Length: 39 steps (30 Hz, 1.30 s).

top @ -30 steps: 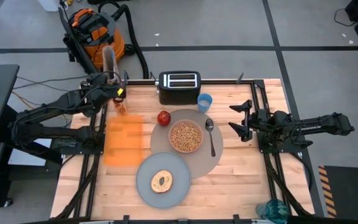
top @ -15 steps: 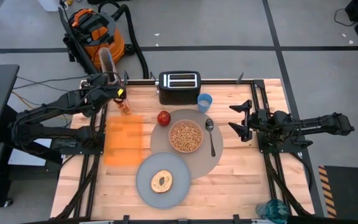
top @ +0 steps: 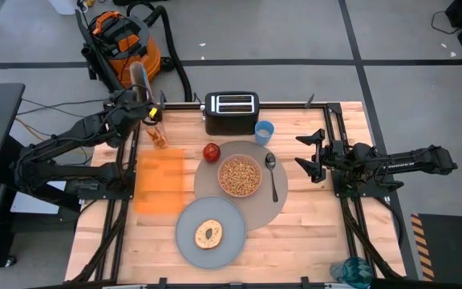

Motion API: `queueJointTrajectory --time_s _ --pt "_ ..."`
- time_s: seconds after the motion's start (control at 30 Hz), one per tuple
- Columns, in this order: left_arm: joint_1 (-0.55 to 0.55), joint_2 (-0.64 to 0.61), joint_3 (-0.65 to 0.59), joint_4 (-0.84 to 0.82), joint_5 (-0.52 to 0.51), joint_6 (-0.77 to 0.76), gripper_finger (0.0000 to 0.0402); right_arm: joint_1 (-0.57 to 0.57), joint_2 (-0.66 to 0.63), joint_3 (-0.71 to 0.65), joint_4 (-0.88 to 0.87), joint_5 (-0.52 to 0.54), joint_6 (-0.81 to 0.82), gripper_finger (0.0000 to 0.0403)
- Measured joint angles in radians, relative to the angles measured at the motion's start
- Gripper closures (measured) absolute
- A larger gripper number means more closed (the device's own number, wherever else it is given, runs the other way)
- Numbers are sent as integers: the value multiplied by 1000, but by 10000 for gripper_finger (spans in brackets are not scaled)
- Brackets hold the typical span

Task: Arrange a breakfast setting
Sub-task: Put the cereal into the transparent pink bowl, then return to Home Position

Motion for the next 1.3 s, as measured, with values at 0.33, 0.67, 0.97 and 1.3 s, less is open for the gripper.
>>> queueJointTrajectory --time_s 0.33,0.67,0.97,1.3 --pt "0 -1 165 23 0 141 86 0 0 0 0 0 0 15" --pt "-179 1 153 266 379 253 122 0 0 0 0 -17 -9 17" --pt "-492 3 -167 707 592 464 200 0 0 0 6 -143 -48 76" --pt "-628 43 -431 1063 694 456 235 0 0 0 1 -132 -31 144"
